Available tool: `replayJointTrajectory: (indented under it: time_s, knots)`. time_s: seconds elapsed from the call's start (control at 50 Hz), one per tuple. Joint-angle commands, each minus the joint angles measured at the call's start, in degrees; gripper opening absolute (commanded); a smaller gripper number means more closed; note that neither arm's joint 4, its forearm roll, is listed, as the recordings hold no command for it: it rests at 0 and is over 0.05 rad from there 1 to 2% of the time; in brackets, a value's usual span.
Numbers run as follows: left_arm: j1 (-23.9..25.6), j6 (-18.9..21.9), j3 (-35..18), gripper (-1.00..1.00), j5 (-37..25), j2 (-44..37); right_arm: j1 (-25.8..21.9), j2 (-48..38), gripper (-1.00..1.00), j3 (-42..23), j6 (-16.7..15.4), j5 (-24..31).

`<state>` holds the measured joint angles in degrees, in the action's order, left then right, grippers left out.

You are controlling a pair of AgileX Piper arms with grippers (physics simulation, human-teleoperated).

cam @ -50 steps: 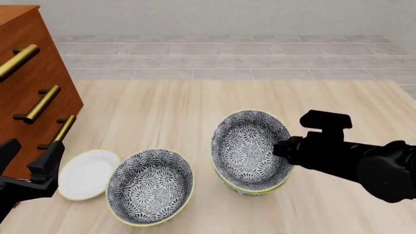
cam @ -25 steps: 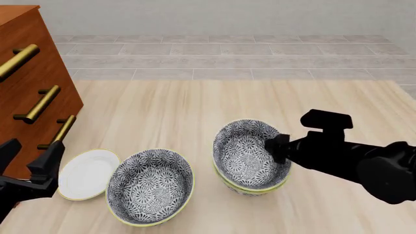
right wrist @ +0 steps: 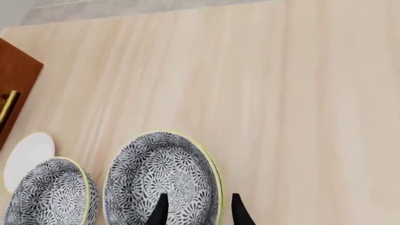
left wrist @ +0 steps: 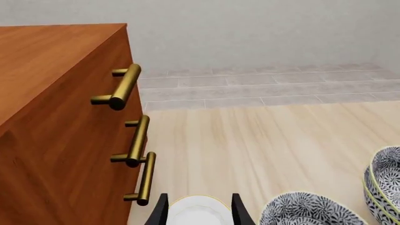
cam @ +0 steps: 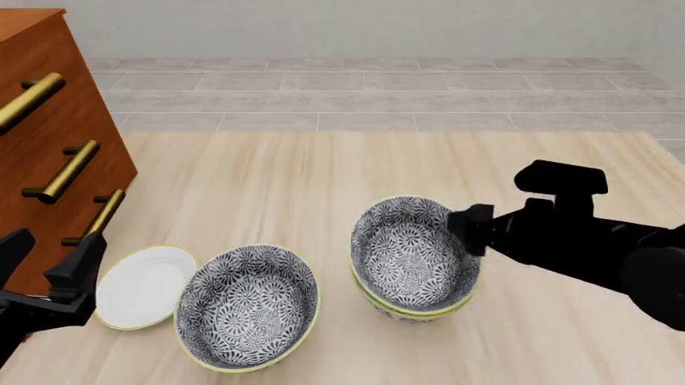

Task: Stack the bowl at the front on the bowl in the middle.

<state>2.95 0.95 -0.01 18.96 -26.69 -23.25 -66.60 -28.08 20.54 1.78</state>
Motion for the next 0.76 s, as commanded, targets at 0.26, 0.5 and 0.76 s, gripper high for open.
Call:
replayJointTrajectory:
  time_s: [0.26, 0.5, 0.76]
  knots:
    - [-0.01, -0.36, 0.0, 1.0, 1.58, -1.87, 1.83, 13.23, 1.0, -3.94, -3.77, 10.63]
    - [-0.03, -0.47, 0.0, 1.0, 1.43, -1.74, 2.01, 21.93, 1.0, -7.06, -5.23, 17.26]
    - [-0.04, -0.16, 0.0, 1.0, 0.8, -0.99, 3.29, 27.53, 1.0, -10.33, -7.83, 20.78]
